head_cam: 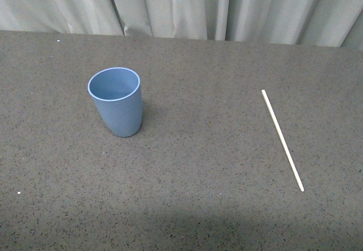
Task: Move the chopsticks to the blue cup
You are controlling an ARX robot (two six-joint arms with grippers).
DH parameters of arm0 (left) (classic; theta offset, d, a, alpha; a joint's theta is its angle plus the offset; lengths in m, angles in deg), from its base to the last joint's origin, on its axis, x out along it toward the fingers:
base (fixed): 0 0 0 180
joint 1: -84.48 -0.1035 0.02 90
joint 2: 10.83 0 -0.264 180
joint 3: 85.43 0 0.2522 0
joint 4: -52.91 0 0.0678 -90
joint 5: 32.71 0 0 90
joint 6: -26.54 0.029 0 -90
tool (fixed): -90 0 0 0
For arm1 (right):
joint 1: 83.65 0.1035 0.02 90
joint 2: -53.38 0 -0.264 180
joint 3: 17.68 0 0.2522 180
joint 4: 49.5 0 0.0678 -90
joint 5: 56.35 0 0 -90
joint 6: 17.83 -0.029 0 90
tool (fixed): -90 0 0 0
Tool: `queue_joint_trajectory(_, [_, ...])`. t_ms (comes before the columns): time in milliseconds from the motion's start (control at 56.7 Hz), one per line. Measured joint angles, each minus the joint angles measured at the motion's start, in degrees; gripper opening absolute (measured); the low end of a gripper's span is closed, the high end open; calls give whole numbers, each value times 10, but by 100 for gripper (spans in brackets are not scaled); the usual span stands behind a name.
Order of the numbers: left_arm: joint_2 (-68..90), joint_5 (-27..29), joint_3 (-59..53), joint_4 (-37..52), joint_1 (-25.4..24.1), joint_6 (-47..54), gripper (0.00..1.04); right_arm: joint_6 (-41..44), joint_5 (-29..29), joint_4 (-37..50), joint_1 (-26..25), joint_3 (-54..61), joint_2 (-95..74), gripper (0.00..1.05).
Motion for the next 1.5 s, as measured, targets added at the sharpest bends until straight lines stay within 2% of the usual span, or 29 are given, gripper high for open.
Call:
queue_joint_trajectory(1005, [0, 0, 0, 0, 0, 0, 98, 0, 0, 0, 0, 0, 0, 95])
queue_joint_trajectory(1111, [0, 0, 0, 0, 0, 0, 98, 71, -49, 56, 15, 1, 1, 95])
queue_joint_trajectory(1182, [0, 0, 0, 0, 0, 0, 98, 123, -44, 74, 22, 1, -11, 95])
queue_joint_trajectory(1287, [0, 0, 0, 0, 0, 0, 98, 151, 5, 135, 20, -5, -138, 95])
queue_joint_trajectory(1393, [0, 0, 0, 0, 0, 0, 98, 130, 40, 203, 1, -58, -301, 95])
queue_joint_trajectory(1499, [0, 0, 0, 0, 0, 0, 98, 97, 65, 211, -5, -141, -452, 95])
